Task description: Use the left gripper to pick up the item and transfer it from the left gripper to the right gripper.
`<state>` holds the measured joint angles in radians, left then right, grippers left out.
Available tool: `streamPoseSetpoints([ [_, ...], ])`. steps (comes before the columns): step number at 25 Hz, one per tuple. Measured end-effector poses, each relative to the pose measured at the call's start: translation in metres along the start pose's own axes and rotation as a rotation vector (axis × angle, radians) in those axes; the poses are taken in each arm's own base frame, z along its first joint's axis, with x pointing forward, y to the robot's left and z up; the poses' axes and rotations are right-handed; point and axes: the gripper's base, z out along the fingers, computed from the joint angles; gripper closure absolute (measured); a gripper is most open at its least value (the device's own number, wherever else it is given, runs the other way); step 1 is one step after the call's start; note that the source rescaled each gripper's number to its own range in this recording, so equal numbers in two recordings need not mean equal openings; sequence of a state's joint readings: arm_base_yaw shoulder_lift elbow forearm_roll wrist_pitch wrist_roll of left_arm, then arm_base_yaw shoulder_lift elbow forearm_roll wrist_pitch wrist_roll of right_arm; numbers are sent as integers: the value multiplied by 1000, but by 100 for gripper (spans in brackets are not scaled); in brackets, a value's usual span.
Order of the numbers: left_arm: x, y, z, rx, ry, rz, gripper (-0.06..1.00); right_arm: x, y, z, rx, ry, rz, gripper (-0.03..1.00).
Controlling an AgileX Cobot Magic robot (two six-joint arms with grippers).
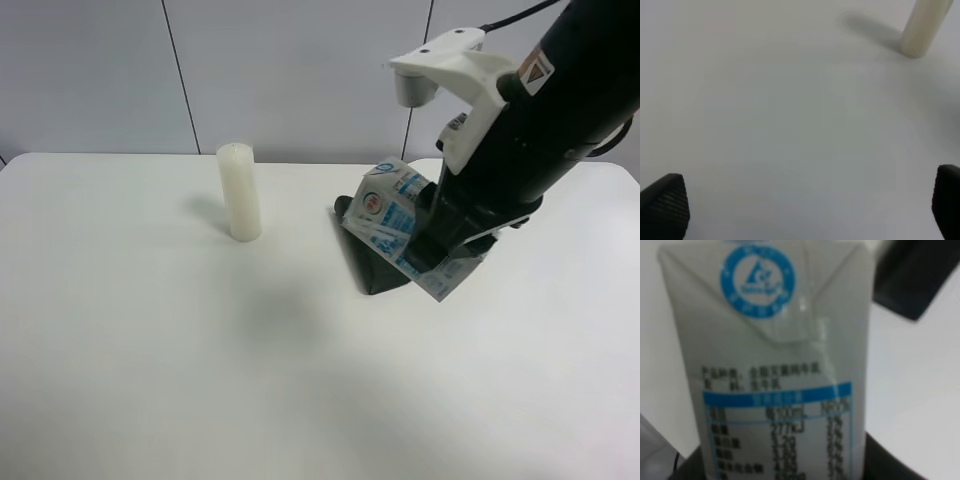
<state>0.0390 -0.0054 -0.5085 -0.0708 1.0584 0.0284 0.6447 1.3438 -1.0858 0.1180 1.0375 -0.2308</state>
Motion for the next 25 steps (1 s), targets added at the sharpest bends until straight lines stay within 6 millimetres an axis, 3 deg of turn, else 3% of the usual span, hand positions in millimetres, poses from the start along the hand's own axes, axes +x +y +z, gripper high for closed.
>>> streamPoseSetpoints([
  [8,0,0,0,0,0,0,-5,23,-78,-12,84,-28,306,97],
  [15,0,0,0,0,0,0,-5,41,-117,-20,160,-61,455,97],
  [19,0,0,0,0,0,0,-5,46,-136,-7,167,-27,515,97],
  [25,0,0,0,0,0,0,-5,43,-160,36,155,25,546,97],
])
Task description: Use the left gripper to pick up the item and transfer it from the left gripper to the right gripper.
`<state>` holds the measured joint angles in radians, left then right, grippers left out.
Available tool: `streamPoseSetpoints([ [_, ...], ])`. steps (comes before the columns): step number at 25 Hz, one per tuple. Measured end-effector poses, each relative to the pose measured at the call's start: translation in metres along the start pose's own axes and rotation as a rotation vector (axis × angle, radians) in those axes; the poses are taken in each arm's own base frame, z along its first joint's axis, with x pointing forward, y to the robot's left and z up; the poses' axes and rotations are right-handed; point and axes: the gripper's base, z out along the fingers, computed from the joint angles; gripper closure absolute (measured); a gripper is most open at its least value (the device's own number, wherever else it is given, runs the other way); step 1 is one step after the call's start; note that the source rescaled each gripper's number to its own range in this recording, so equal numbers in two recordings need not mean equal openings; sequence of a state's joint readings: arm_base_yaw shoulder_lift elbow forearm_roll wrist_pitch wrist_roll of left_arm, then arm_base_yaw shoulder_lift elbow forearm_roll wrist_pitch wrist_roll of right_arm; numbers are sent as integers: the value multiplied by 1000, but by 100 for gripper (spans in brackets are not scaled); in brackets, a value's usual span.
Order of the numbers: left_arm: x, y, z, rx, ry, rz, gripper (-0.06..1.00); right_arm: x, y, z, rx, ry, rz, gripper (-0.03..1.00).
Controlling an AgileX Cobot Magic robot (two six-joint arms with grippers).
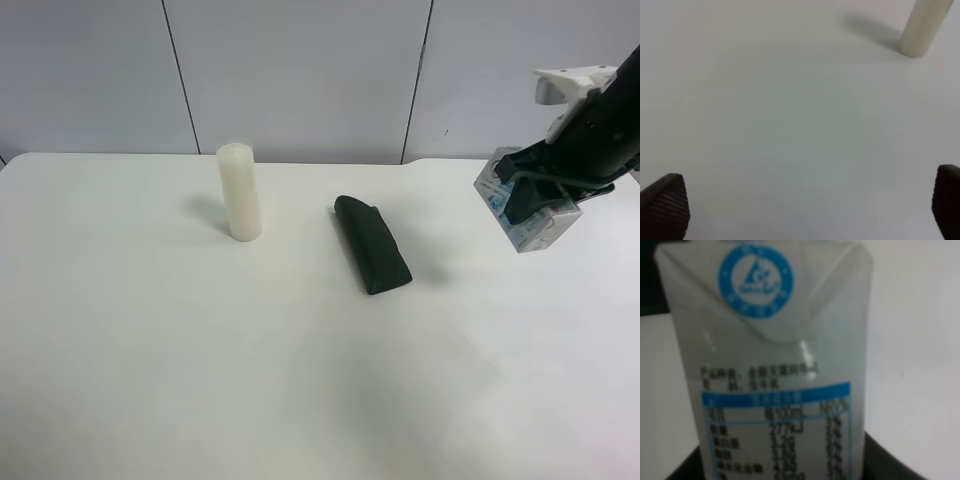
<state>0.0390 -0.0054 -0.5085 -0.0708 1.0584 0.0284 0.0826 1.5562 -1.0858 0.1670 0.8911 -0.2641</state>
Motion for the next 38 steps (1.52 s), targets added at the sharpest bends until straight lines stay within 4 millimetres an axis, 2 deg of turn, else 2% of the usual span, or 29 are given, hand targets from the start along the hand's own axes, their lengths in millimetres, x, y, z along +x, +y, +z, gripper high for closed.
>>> streamPoseSetpoints([
  [8,0,0,0,0,0,0,-5,-6,-10,60,-5,97,23,97],
  [16,0,0,0,0,0,0,-5,-2,-14,93,-16,178,35,97],
  [20,0,0,0,0,0,0,-5,0,-14,101,-19,195,38,97],
  [33,0,0,0,0,0,0,-5,-3,-12,102,-43,164,79,97],
  [34,0,0,0,0,0,0,-5,-3,-12,102,-43,164,79,91],
  [35,0,0,0,0,0,0,-5,-3,-12,102,-44,163,80,75],
  [36,0,0,0,0,0,0,-5,-4,-12,102,-44,162,82,57],
  [37,0,0,0,0,0,0,-5,-4,-12,102,-45,161,83,33],
  [38,0,0,0,0,0,0,-5,-4,-12,102,-45,161,83,18],
])
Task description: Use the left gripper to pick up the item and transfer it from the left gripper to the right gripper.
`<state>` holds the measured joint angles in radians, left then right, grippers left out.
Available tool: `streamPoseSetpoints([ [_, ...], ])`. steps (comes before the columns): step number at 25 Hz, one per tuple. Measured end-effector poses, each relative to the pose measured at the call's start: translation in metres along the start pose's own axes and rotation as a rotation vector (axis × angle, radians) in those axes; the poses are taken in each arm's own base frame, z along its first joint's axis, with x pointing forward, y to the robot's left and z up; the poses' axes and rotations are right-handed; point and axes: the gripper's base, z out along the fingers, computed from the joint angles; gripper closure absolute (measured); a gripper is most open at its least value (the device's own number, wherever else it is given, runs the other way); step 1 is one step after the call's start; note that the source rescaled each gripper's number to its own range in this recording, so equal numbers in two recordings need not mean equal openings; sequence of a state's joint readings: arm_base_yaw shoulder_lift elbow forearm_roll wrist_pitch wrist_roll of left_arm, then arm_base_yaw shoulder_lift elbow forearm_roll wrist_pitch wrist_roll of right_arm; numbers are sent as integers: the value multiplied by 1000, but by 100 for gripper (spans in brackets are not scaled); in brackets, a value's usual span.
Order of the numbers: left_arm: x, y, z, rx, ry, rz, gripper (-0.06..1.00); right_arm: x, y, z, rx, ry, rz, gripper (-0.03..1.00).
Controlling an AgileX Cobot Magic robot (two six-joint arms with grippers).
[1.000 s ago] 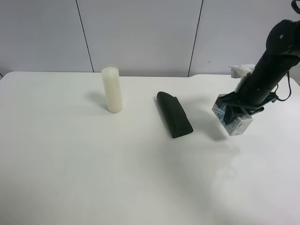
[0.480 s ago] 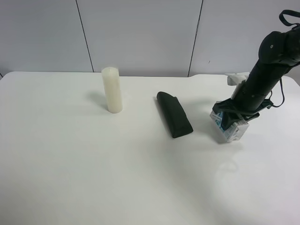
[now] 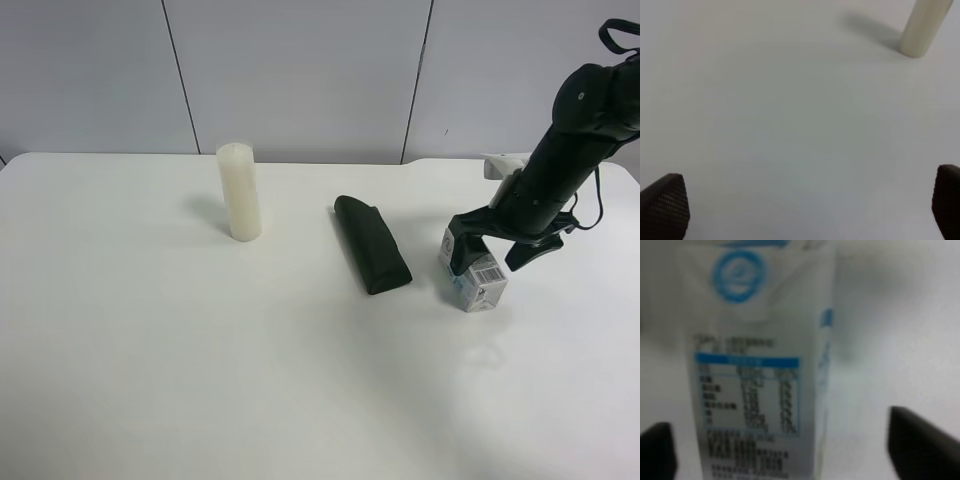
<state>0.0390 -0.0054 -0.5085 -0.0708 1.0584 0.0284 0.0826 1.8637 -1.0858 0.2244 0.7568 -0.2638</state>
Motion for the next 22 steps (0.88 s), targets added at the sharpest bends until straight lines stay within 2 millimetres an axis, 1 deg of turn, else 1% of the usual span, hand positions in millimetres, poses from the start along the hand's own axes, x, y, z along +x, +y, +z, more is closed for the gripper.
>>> streamPoseSetpoints([
  [1,0,0,0,0,0,0,-5,0,0,0,0,0,0,9],
  [3,0,0,0,0,0,0,-5,0,0,0,1,-2,0,1],
  [8,0,0,0,0,0,0,-5,-2,0,-3,-3,9,0,-3],
  [11,0,0,0,0,0,0,-5,-7,2,-15,-6,17,-15,-3],
  [13,0,0,0,0,0,0,-5,-12,4,-30,-6,5,-19,-3],
  [17,0,0,0,0,0,0,-5,-18,11,-74,-5,-54,-19,-3],
  [20,0,0,0,0,0,0,-5,-10,18,-111,-2,-112,-38,-3],
  [21,0,0,0,0,0,0,-5,-4,21,-127,0,-140,-45,-3],
  [22,0,0,0,0,0,0,-5,2,23,-138,0,-154,-50,-3],
])
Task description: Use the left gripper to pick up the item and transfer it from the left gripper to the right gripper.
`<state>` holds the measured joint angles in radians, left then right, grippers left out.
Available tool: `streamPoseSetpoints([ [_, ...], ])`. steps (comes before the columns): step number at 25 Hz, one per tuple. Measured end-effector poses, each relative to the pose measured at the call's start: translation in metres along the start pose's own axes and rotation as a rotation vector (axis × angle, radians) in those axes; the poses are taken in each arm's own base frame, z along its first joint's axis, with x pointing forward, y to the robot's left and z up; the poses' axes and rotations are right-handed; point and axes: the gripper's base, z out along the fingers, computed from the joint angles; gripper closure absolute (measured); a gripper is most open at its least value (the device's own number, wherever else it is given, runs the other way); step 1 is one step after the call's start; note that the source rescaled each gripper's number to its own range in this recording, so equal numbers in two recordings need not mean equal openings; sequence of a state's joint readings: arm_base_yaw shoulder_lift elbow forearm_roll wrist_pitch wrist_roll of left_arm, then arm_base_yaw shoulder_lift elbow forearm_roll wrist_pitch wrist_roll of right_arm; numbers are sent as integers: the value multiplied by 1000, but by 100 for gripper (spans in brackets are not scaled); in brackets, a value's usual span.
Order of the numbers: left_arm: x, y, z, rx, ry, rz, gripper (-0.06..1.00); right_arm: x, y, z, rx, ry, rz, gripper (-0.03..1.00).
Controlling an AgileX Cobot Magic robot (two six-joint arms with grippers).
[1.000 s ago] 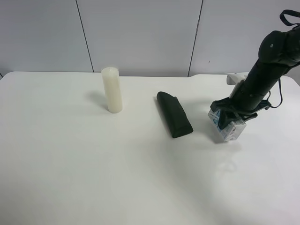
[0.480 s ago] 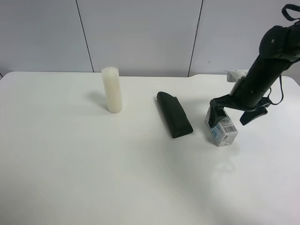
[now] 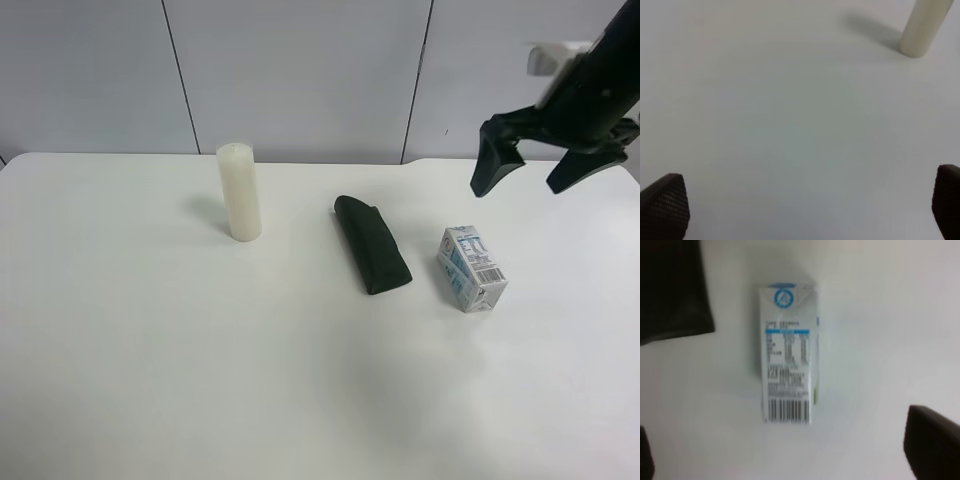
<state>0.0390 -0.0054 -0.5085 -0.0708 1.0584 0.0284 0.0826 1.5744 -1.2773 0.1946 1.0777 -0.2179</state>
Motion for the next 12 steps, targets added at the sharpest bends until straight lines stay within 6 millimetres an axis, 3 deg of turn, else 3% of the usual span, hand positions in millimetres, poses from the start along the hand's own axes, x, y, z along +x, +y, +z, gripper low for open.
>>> streamPoseSetpoints([
  [8,0,0,0,0,0,0,-5,50,23,-105,49,-189,-64,-3],
  [12,0,0,0,0,0,0,-5,84,31,-135,74,-291,-72,-3],
])
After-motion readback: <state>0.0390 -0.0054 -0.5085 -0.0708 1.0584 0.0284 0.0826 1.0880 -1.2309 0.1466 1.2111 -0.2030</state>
